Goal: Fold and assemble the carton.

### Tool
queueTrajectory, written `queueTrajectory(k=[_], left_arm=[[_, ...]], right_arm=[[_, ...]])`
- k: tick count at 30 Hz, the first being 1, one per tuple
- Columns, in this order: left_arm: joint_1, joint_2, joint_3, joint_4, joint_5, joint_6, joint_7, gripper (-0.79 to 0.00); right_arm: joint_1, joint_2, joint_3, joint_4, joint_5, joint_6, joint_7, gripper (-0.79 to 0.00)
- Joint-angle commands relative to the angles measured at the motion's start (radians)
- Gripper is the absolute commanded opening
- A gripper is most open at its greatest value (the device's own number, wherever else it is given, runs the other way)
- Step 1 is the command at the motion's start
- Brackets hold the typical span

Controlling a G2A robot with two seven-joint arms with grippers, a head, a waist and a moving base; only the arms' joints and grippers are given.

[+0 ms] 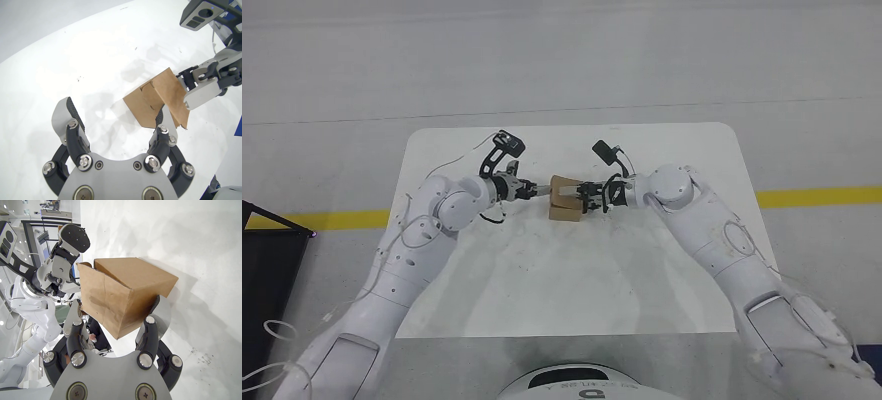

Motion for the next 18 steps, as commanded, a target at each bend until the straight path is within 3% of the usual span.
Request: queueTrajectory(k=[1, 13, 18], left_arm=[[-0.001, -0.002, 0.005, 0.002, 0.0, -0.001, 0.003, -0.015], [-0.016, -0.008, 0.018, 0.02, -0.003, -0.006, 0.005, -0.006], [-0.016, -0.009, 0.016, 0.024, -0.012, -0.009, -0.001, -0.006]], right_arm=[[-0.002, 0.0, 0.002, 0.0, 0.002, -0.004, -0.001, -0.123], [-0.004, 0.001, 0.008, -0.004, -0.001, -0.013, -0.003, -0.083], [-0.02, 0.008, 0.046, -0.006, 0.059, -0.013, 0.001, 0.0]])
